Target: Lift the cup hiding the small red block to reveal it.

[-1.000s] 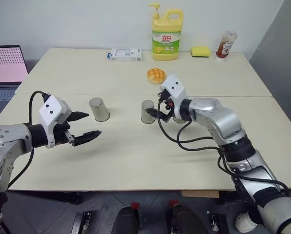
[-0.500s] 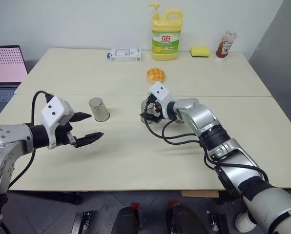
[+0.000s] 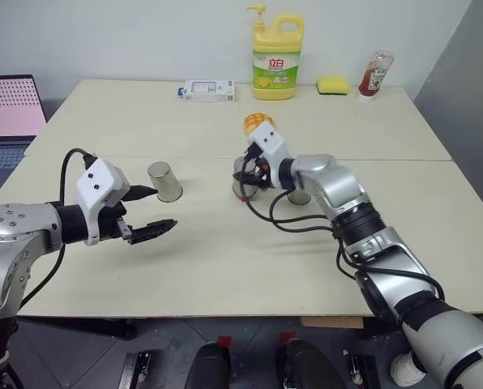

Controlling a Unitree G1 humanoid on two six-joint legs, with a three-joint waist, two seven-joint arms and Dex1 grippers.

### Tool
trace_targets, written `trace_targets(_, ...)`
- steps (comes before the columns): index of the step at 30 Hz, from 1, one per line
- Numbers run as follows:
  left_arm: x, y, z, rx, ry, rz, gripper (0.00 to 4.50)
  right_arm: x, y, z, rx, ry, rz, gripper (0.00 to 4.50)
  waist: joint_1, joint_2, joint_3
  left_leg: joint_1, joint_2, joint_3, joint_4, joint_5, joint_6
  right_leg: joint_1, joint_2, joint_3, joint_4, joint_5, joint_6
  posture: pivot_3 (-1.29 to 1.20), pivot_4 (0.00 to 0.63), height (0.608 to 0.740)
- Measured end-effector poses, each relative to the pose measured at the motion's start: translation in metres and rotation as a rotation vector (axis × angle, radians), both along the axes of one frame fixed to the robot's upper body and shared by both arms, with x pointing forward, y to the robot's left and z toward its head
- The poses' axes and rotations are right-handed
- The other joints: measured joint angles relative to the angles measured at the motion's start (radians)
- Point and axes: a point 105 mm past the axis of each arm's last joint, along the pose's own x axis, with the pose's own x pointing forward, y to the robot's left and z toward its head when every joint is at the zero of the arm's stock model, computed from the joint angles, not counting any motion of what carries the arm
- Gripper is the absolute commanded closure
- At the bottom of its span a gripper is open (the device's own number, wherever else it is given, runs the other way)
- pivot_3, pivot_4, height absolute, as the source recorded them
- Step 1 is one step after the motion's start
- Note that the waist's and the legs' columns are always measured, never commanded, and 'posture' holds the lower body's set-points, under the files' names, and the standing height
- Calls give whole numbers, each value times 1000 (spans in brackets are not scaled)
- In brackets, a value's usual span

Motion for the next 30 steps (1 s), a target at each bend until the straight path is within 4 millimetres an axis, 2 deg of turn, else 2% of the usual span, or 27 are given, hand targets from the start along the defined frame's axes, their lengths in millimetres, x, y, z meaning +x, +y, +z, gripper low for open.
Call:
trace_targets(3, 2, -3, 2, 0, -4, -11, 0, -6, -19, 13, 13, -30, -9, 1976, 0, 0, 0, 0, 0, 0, 0, 0, 0, 0, 0, 0, 0, 0, 0, 0, 150, 740)
trace_targets(9, 4, -6, 2, 0, 0, -27, 0, -14, -33, -11, -5, 46, -34, 1977, -7, 0, 0, 1, 0, 1, 0, 0, 0, 0, 0, 1, 1, 0, 0, 0, 150, 740)
trace_targets(17, 7, -10, 1, -1, 4, -47, 0, -10, -41, -32, -55, 77, -89, 1977, -4, 0, 0, 1, 0, 1, -1, 0, 0, 0, 1, 1, 0, 0, 0, 0, 150, 740)
trace_targets(19, 7, -9, 1, -2, 2, -46, 0, -8, -43, -35, -60, 84, -100, 1265, -4, 0, 0, 1, 0, 1, -1, 0, 0, 0, 1, 1, 0, 0, 0, 0, 150, 740)
trace_targets(20, 8, -9, 1, -2, 1, -46, 0, -8, -43, -35, -59, 82, -101, 1158, -4, 0, 0, 1, 0, 1, -1, 0, 0, 0, 1, 1, 0, 0, 0, 0, 150, 740)
trace_targets(24, 8, -9, 1, -2, 1, -46, 0, -6, -42, -28, -16, 63, -117, 58, -4, 0, 0, 1, 0, 1, -1, 0, 0, 0, 1, 1, 0, 0, 0, 0, 150, 740)
trace_targets(28, 7, -9, 1, -2, 2, -46, 0, -2, -48, -10, 52, 32, -149, 58, -3, 0, 0, 1, 0, 1, -1, 0, 0, 0, 1, 1, 0, 0, 0, 0, 150, 740)
trace_targets(30, 7, -9, 0, -1, 5, -46, 0, -3, -50, 13, 122, -5, -151, 58, -4, 0, 0, 0, 0, 1, -1, 0, 0, -1, 1, 1, 0, 0, 0, 0, 150, 740)
